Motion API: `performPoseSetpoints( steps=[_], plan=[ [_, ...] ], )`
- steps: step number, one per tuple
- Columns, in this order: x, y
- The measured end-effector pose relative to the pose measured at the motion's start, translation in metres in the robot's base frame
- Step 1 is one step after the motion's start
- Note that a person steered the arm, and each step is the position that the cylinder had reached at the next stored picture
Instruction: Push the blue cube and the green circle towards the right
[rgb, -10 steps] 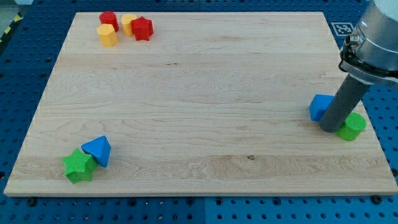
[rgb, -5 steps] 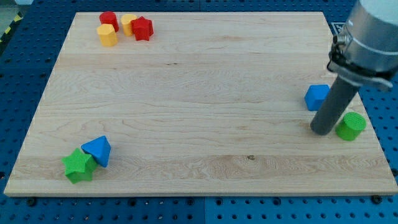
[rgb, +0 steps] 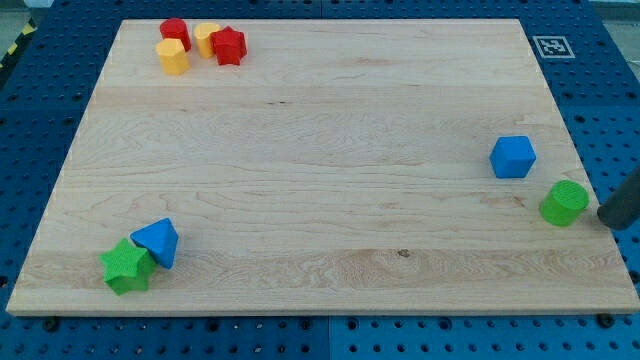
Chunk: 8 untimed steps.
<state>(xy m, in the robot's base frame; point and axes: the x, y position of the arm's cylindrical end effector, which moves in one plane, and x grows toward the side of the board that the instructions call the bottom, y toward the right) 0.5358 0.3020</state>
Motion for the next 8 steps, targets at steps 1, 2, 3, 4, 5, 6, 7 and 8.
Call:
performPoseSetpoints(
  steps=[1, 2, 3, 4, 5, 6, 7, 8],
  plan=[
    [-0.005, -0.006],
    [-0.008, -0.018],
    [-0.008, -0.036],
    [-0.008, -0.052],
    [-0.008, -0.058],
    [0.024, -0.06],
    [0.071, -0.098],
    [0.063, -0.179]
  ],
)
